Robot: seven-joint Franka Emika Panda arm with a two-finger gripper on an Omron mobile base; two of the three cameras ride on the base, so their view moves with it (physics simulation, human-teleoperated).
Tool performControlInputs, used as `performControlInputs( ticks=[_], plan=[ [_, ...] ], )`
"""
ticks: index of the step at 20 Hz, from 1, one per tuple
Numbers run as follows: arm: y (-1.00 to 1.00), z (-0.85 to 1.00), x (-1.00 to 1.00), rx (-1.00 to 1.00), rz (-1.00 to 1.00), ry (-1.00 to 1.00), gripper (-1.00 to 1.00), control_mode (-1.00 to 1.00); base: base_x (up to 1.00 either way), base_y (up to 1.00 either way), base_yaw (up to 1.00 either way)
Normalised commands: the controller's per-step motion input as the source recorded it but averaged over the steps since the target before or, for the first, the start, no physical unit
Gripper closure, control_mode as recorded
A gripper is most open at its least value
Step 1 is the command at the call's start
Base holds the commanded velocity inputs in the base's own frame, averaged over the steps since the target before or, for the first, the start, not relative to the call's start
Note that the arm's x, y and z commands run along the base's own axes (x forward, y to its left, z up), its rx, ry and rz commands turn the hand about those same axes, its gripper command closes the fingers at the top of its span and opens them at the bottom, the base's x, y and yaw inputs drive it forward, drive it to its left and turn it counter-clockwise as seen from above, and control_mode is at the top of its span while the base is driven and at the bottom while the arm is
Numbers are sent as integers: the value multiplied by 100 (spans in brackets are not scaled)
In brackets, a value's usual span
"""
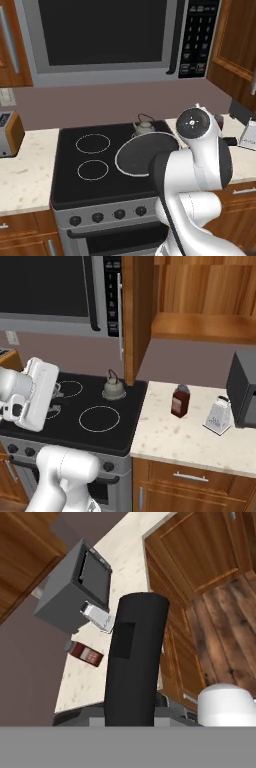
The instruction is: Pick the pan from the cabinet and place it on the stove. Then turn on the stove burner for the pan.
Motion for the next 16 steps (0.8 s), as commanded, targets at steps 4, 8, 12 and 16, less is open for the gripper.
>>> performControlInputs(
  ticks=[4,8,12,16],
  plan=[
    [0,0,0,0,0,0,100,100,52,10,1],
    [0,0,0,0,0,0,100,100,42,10,0],
    [0,0,0,0,0,0,100,100,14,0,0],
    [0,0,0,0,0,0,100,100,4,0,0]
  ],
)
